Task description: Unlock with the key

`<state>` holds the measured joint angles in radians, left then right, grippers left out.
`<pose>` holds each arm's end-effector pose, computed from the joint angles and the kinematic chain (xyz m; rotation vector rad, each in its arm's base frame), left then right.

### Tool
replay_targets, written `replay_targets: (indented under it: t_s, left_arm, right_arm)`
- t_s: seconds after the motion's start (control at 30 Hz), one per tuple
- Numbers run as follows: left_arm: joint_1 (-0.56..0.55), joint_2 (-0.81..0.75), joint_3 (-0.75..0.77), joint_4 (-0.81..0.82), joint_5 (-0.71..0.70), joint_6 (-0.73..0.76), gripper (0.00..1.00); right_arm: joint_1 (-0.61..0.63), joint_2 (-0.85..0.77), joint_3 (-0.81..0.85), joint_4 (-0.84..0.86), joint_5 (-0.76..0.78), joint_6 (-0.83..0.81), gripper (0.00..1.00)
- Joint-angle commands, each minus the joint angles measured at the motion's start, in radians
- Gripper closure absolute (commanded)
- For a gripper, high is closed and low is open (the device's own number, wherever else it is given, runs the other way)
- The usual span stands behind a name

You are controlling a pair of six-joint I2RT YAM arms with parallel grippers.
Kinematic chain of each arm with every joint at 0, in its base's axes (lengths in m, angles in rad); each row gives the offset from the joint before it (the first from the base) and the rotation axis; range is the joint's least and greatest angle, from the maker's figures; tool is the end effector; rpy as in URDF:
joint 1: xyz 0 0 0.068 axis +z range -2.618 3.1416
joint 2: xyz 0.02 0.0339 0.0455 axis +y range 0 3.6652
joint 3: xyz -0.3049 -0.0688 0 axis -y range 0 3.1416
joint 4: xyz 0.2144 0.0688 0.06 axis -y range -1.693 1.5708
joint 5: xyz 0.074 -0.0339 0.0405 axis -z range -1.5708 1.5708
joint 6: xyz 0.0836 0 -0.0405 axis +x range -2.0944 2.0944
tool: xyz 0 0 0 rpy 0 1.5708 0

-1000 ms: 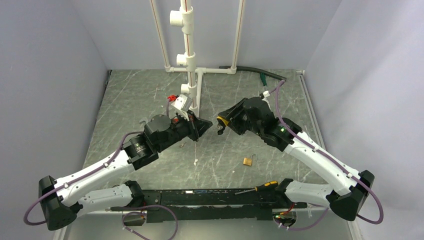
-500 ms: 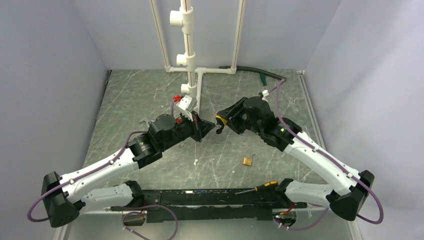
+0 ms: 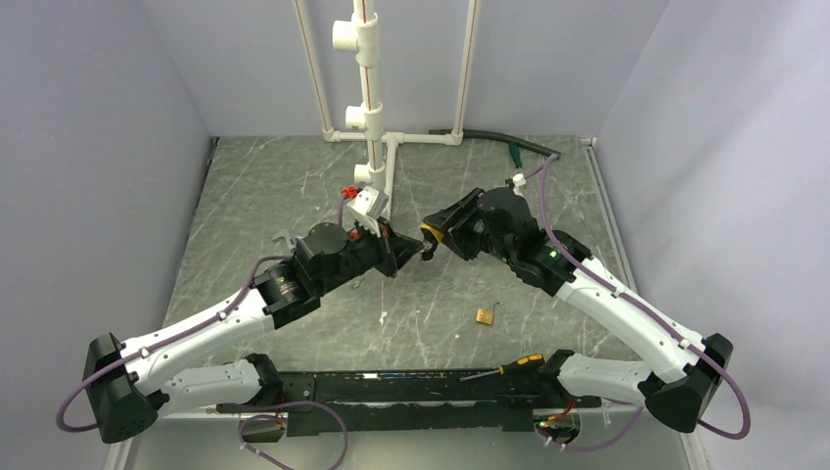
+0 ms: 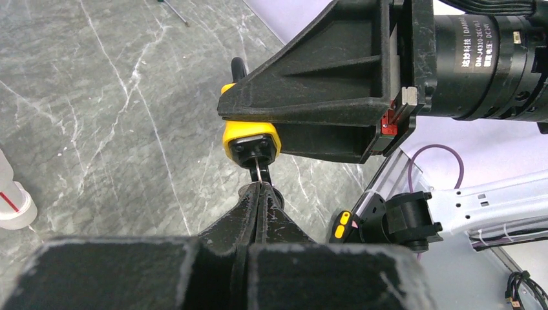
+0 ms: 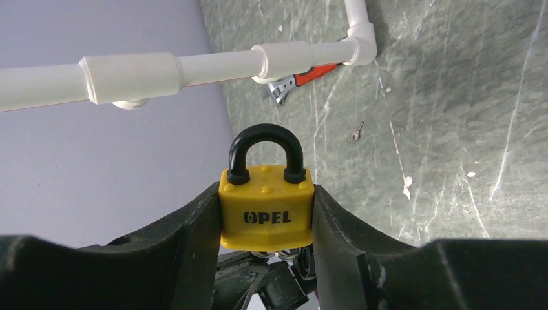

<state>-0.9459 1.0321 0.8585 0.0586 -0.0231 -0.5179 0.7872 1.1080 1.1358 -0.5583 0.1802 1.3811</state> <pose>0.1429 -0.1949 0.3792 0.3652 1.7677 -1.0594 0.1739 0.1533 0.3732 0.7846 2.1584 1.0642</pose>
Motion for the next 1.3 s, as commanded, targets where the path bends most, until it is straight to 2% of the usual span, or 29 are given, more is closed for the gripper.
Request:
replay_targets:
  t_s: [0.0, 0.7, 0.87, 1.07, 1.2, 1.27]
  left_arm:
    - [0.0, 0.008, 0.009, 0.049, 0.014, -0.012, 1.0]
    - [0.026, 0.106, 0.053, 0.154, -0.053, 0.047, 1.0]
    - [0.061, 0.14, 0.063, 0.189, -0.024, 0.05, 1.0]
    - [0.071, 0.153, 0.073, 0.179, 0.087, 0.141, 1.0]
    - [0.071, 0.108, 0.033, 0.167, 0.114, 0.179, 0.84]
    - [0.071, 0.083, 0.024, 0.141, 0.12, 0.197, 0.82]
  right_arm:
    - [-0.003, -0.014, 0.037, 0.107, -0.021, -0.002, 1.0]
    - [0.029, 0.018, 0.004, 0.179, -0.125, 0.034, 1.0]
    - [0.063, 0.034, 0.015, 0.192, -0.144, 0.032, 1.0]
    - [0.052, 0.018, 0.032, 0.096, -0.045, 0.018, 1.0]
    - [0.014, 0.004, 0.038, 0.074, -0.032, 0.003, 1.0]
    - [0.006, 0.001, 0.043, 0.067, -0.025, -0.002, 1.0]
